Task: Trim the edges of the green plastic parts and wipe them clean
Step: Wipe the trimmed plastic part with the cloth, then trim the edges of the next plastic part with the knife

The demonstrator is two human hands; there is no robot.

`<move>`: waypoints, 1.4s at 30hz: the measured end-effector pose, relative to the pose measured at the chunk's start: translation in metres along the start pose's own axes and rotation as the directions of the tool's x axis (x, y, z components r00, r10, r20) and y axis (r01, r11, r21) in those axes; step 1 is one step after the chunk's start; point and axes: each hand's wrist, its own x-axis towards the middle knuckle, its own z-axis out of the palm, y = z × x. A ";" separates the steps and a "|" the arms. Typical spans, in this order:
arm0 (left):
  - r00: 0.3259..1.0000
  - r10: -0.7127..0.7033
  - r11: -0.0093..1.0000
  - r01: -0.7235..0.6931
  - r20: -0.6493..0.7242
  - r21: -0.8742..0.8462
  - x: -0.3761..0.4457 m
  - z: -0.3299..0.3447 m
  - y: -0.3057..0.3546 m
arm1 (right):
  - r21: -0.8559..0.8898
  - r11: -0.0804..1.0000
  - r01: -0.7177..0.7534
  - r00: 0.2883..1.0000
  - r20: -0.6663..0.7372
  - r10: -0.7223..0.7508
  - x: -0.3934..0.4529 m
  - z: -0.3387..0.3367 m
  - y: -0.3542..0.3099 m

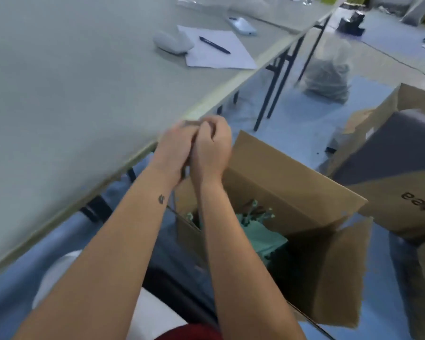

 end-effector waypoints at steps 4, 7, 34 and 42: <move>0.919 0.232 0.972 -0.205 -0.319 0.116 -0.008 -0.094 0.018 | 0.087 0.979 0.183 0.967 0.166 -0.195 -0.034 0.084 -0.063; 0.815 0.081 0.960 -0.218 -0.574 -0.174 -0.026 -0.170 0.022 | 0.110 0.974 0.198 0.878 0.423 -0.226 -0.076 0.146 -0.095; 0.455 0.164 0.985 -0.035 -0.875 0.167 -0.130 -0.441 -0.041 | 0.217 0.976 0.019 0.352 0.912 -0.209 -0.150 0.385 -0.184; 0.459 -0.065 0.985 0.170 -0.886 0.015 -0.147 -0.446 -0.091 | -0.034 0.972 0.231 0.401 0.914 -0.063 -0.181 0.393 -0.119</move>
